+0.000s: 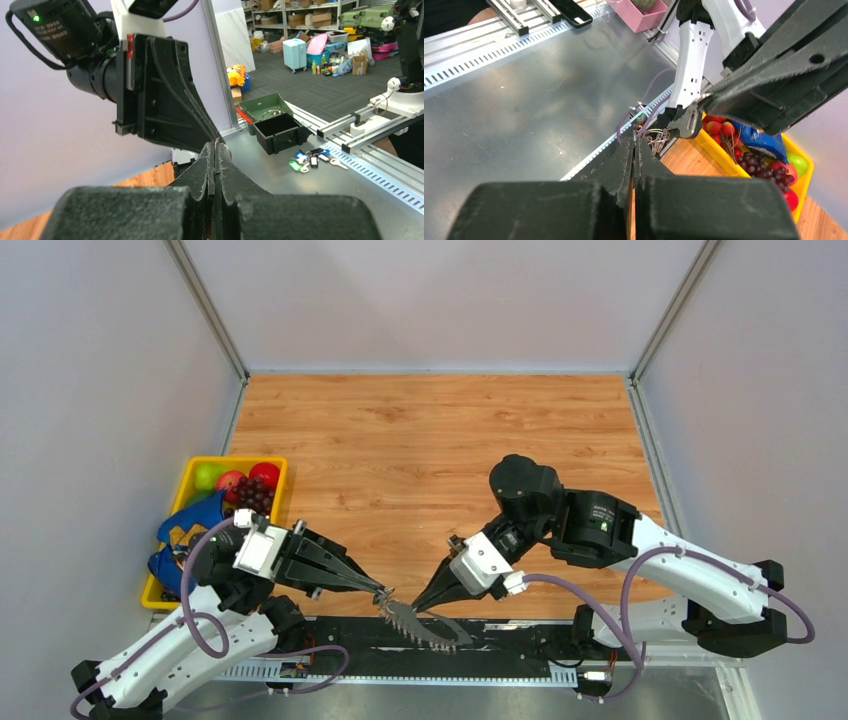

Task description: Put the keys on the keyring

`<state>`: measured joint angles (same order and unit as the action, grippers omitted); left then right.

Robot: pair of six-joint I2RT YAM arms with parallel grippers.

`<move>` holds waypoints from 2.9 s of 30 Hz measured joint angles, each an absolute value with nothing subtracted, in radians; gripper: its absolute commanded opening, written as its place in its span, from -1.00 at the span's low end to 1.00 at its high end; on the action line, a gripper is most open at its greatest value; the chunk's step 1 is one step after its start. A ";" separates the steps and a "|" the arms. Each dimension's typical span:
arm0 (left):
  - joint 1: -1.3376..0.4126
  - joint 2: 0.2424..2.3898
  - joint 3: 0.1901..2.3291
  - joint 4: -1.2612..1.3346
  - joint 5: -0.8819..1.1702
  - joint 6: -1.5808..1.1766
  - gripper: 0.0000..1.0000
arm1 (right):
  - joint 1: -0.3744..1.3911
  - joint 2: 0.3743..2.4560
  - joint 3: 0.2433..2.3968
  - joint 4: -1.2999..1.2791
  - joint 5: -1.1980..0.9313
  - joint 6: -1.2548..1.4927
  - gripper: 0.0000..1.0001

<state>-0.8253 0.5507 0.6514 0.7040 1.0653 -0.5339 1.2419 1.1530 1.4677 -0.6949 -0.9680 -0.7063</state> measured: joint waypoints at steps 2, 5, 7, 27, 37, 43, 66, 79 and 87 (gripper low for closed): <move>-0.825 0.550 0.667 0.687 1.066 -0.533 -0.99 | 1.242 1.163 1.468 -0.696 -0.951 -0.702 -1.00; -0.825 0.547 0.696 0.652 1.068 -0.530 -0.99 | 1.242 1.174 1.473 -0.696 -0.919 -0.690 -1.00; -0.825 0.543 0.710 0.628 1.068 -0.524 -0.99 | 1.242 1.179 1.481 -0.693 -0.903 -0.682 -1.00; -0.834 0.551 0.769 0.432 1.065 -0.432 -0.99 | 1.240 1.179 1.486 -0.633 -0.867 -0.598 -1.00; -0.850 0.565 0.741 0.439 1.056 -0.417 -0.99 | 1.240 1.199 1.487 -0.560 -0.876 -0.531 -1.00; -0.853 0.564 0.739 0.447 1.053 -0.410 -0.99 | 1.240 1.204 1.487 -0.548 -0.882 -0.511 -1.00; -0.881 0.544 0.711 0.504 1.034 -0.397 -0.99 | 1.225 1.179 1.485 -0.451 -0.880 -0.423 -1.00; -0.884 0.517 0.698 0.500 0.995 -0.379 -0.99 | 1.224 1.134 1.402 -0.335 -0.821 -0.345 -1.00; -0.886 0.506 0.698 0.495 0.974 -0.356 -0.99 | 1.223 1.103 1.347 -0.257 -0.779 -0.291 -1.00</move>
<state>-0.8860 0.5060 0.6979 0.4950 0.9737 -0.3565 1.2232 1.1030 1.3468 -0.2569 -0.7788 -0.2913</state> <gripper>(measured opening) 0.008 0.007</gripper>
